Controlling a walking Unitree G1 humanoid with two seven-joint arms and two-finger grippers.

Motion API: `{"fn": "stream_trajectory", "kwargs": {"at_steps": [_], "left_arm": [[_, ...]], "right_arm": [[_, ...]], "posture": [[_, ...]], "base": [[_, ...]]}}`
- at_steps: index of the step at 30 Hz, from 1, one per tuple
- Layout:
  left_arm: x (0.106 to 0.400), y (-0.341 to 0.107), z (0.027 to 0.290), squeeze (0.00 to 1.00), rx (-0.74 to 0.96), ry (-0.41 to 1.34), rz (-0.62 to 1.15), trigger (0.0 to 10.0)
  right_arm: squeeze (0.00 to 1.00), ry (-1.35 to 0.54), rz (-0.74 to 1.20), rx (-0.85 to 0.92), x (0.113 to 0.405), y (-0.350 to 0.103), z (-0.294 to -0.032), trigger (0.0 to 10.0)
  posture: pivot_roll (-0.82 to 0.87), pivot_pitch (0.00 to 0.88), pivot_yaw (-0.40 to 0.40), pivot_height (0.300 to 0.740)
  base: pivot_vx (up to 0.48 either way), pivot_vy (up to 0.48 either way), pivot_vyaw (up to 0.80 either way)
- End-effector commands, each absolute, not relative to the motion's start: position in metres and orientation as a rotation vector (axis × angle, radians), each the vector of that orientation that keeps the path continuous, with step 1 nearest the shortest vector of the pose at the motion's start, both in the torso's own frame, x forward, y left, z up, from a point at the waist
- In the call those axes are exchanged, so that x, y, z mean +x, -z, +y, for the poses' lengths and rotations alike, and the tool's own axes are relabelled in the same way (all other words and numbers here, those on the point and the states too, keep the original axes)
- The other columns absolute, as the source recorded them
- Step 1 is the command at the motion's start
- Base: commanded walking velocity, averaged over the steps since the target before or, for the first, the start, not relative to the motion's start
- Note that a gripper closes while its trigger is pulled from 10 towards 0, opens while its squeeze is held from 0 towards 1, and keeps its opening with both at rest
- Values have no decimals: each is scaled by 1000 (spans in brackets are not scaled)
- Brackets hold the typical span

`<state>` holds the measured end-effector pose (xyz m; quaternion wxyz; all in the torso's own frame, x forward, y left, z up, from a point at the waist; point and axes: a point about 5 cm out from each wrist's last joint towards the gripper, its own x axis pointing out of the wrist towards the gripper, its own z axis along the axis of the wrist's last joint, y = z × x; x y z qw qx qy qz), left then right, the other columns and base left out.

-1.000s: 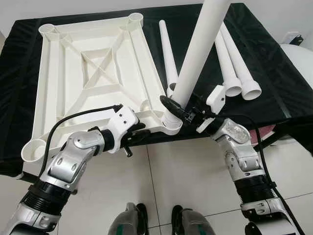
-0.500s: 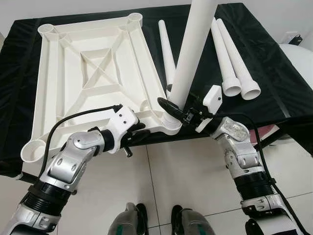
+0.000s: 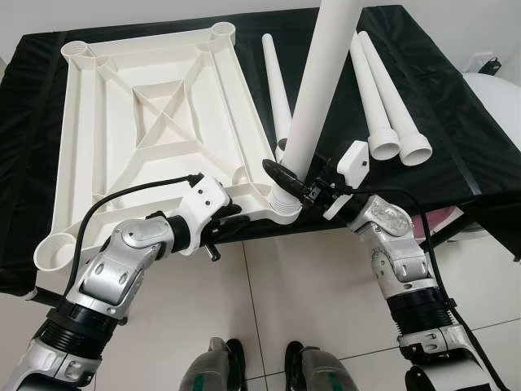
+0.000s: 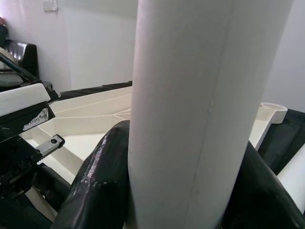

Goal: Building children table

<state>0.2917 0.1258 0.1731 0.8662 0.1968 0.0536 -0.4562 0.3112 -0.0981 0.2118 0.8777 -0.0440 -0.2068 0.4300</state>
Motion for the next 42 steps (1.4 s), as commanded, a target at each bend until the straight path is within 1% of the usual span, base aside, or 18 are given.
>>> {"fn": "stream_trajectory", "kwargs": {"at_steps": [1,9,16,18,24,28,30,38,42], "left_arm": [[286,-197,119,0,405,1002,-10,10000],[286,-197,119,0,405,1002,-11,10000],[286,-198,119,0,406,1005,-9,10000],[287,-198,120,0,407,1007,-9,10000],[287,-198,120,0,410,1006,-10,10000],[287,-199,120,0,408,1006,-8,10000],[287,-199,120,0,409,1007,-8,10000],[287,-199,119,0,409,1009,-9,10000],[287,-199,119,0,409,1010,-10,10000]], "right_arm": [[0,-876,-297,-94,311,-184,-99,10000],[0,-840,-315,-85,305,-184,-99,10000],[0,-766,-329,-68,304,-184,-101,10000],[0,-720,-347,-75,303,-186,-101,10000],[0,-672,-364,-78,301,-187,-100,10000],[0,-625,-388,-110,300,-189,-101,10000],[0,-565,-402,-115,298,-190,-101,10000],[0,-446,-406,-101,294,-186,-100,10000],[0,-431,-405,-101,294,-186,-99,10000]], "posture": [[-46,221,10,740],[-50,227,10,740],[-52,229,14,740],[-52,229,16,740],[-51,229,17,740],[-51,230,17,740],[-51,231,17,740],[-52,228,19,740],[-51,228,20,740]], "base": [[0,0,0],[0,0,0],[0,0,0],[0,0,0],[0,0,0],[0,0,0],[0,0,0],[0,0,0],[0,0,0]]}}
